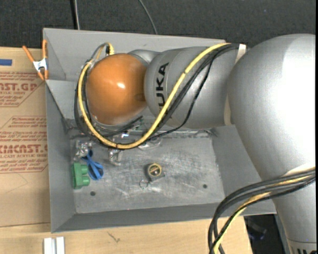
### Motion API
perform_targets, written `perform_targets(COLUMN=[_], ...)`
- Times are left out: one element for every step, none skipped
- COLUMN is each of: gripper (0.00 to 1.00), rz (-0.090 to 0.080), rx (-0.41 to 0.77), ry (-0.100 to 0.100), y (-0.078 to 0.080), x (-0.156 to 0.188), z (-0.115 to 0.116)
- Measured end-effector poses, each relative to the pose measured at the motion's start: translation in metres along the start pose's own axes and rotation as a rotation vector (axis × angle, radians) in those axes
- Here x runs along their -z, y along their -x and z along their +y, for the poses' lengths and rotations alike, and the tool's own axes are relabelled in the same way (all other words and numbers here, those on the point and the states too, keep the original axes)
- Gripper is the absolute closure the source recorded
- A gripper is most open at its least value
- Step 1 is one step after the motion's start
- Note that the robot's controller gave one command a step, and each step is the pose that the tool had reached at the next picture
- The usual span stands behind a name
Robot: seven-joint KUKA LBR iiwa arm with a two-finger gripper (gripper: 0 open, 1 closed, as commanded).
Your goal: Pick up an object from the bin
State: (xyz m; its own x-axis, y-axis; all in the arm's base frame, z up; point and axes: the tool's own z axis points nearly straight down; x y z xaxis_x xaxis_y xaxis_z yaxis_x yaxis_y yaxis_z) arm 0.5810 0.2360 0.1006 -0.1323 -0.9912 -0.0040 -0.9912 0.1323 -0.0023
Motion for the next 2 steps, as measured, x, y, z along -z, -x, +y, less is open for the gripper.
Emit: perform_targets(gripper=[0.00, 0.00], rz=[0.001, -0.007], rx=[0.311, 0.243], ry=[0.003, -0.002], y=[-0.019, -0.030], x=[-0.001, -0.027], z=[-0.001, -0.002])
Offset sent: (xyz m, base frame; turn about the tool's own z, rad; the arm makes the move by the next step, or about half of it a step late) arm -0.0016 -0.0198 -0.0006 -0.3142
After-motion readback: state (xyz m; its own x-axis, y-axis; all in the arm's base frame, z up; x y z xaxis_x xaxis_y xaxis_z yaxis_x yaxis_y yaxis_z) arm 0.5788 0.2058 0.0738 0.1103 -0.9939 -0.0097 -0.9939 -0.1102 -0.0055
